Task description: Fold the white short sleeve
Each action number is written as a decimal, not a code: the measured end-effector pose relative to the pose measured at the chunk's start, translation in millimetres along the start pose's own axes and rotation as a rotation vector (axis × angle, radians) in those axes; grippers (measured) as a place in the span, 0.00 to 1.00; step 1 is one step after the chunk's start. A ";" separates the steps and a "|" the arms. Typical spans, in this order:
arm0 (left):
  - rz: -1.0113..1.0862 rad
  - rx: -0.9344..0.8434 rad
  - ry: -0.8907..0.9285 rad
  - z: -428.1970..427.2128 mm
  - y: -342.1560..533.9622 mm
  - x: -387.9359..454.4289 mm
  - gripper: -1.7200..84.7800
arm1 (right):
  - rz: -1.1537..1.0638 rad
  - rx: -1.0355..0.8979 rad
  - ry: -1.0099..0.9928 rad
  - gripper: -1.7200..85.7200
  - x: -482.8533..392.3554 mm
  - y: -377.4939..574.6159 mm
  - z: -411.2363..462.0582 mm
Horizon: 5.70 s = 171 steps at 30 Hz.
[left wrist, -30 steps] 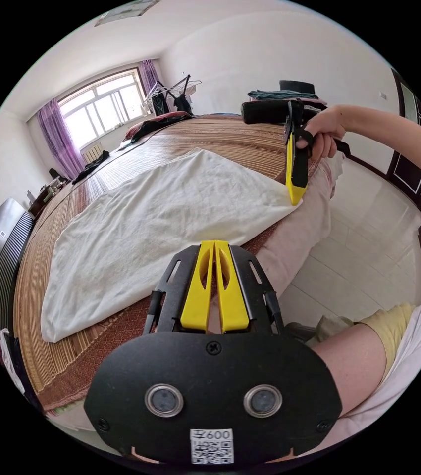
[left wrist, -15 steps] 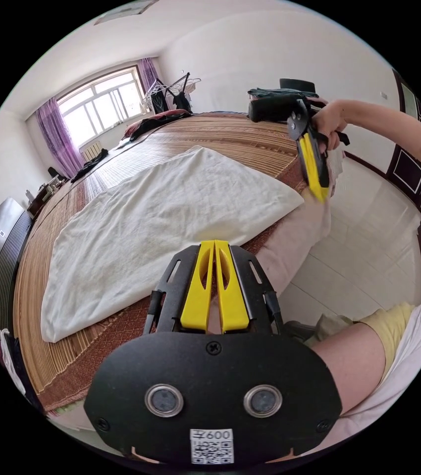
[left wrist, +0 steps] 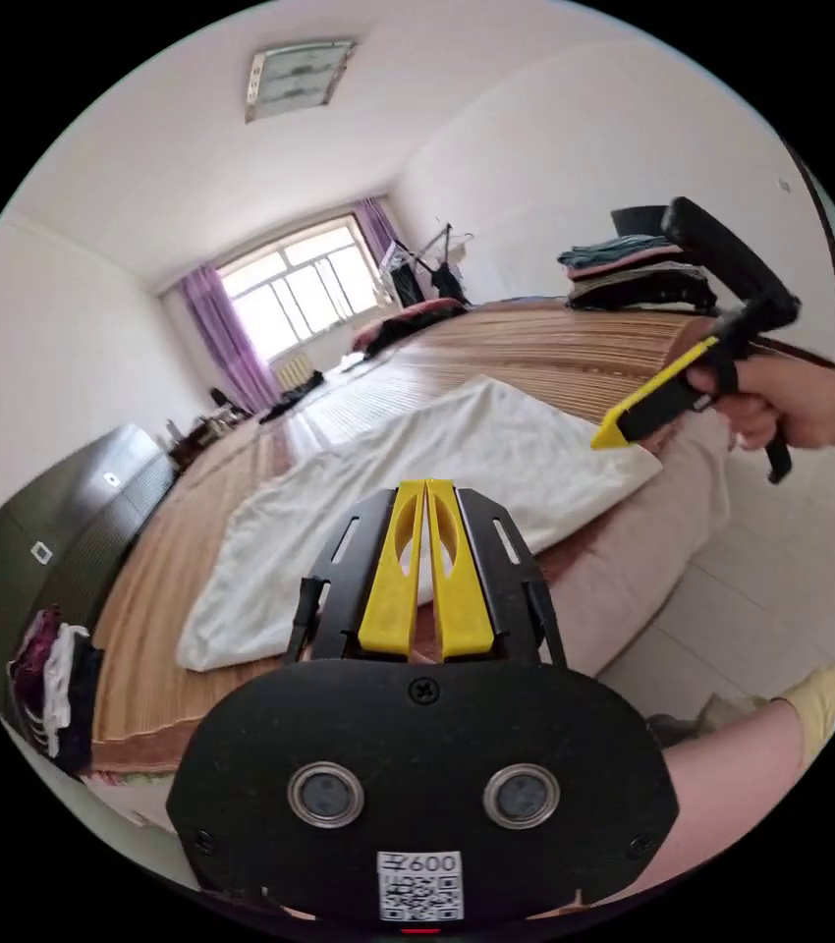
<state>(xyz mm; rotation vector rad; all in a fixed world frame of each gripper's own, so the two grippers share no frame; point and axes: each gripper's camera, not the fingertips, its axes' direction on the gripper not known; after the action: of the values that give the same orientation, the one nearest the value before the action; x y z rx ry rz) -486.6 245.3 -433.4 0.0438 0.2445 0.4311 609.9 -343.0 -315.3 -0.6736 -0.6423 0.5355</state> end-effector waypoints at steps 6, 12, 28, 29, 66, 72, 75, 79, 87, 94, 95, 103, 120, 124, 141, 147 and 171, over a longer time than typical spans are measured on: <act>0.043 -0.170 -0.153 8.2 -42.0 -105.9 0.02 | 0.109 0.094 0.160 0.01 -23.6 87.6 38.5; -0.110 -0.511 -0.101 42.7 -41.9 -211.8 0.02 | 0.132 0.018 0.090 0.01 3.7 115.7 67.4; -0.178 -0.539 0.261 -132.1 -193.5 -267.4 0.03 | -0.181 -0.341 0.426 0.01 58.3 93.6 172.6; -0.242 -0.519 0.374 -153.8 -201.1 -282.8 0.03 | -0.224 -0.358 0.457 0.01 73.9 88.5 182.8; -0.689 -0.237 1.024 -314.7 -397.6 -544.3 0.17 | -0.255 -0.023 -0.013 0.01 123.2 121.2 250.7; -0.671 -0.293 1.098 -298.4 -396.2 -556.4 0.17 | -0.302 0.017 0.026 0.01 154.1 117.5 258.3; -0.670 -0.326 1.143 -284.5 -387.9 -560.7 0.17 | -0.310 -0.045 0.061 0.01 175.6 113.3 276.5; -0.684 -0.361 1.187 -262.5 -365.9 -569.9 0.12 | -0.278 -0.025 0.044 0.01 210.6 114.3 281.7; -0.656 -0.433 1.218 -232.4 -299.5 -564.4 0.04 | -0.244 -0.030 0.014 0.01 268.8 99.6 283.8; -0.659 -0.441 1.248 -226.0 -210.5 -539.3 0.03 | -0.265 -0.015 0.051 0.01 307.6 91.5 285.4; -0.616 -0.474 1.261 -228.8 -192.3 -530.7 0.02 | -0.255 -0.012 0.050 0.01 316.5 89.4 285.4; -0.478 -0.059 0.736 -349.6 -126.8 -501.6 0.04 | -0.294 0.022 0.113 0.01 348.4 90.1 286.9; 0.963 -0.391 -0.297 -247.6 99.4 -63.6 0.10 | -0.229 0.063 0.042 0.01 446.9 103.8 289.3; 0.973 -0.408 -0.285 -217.8 170.1 -55.6 0.08 | -0.241 0.072 0.052 0.01 460.8 115.6 293.4; 0.755 -0.373 -0.267 -172.2 345.9 -108.4 0.05 | -1.020 0.282 0.086 0.07 364.1 260.7 267.2; 0.705 -0.337 -0.284 -161.8 402.5 -134.0 0.05 | -1.180 0.112 0.133 0.09 335.2 287.7 333.9; 0.920 -0.263 -0.395 -81.7 545.5 -222.8 0.06 | -1.196 0.086 0.469 0.01 345.0 347.7 435.5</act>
<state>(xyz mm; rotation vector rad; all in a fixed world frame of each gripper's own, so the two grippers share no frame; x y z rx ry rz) -925.2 646.5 -411.3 -0.0205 -0.2471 1.3482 461.0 279.0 -172.0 -0.2216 -0.4653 -0.6874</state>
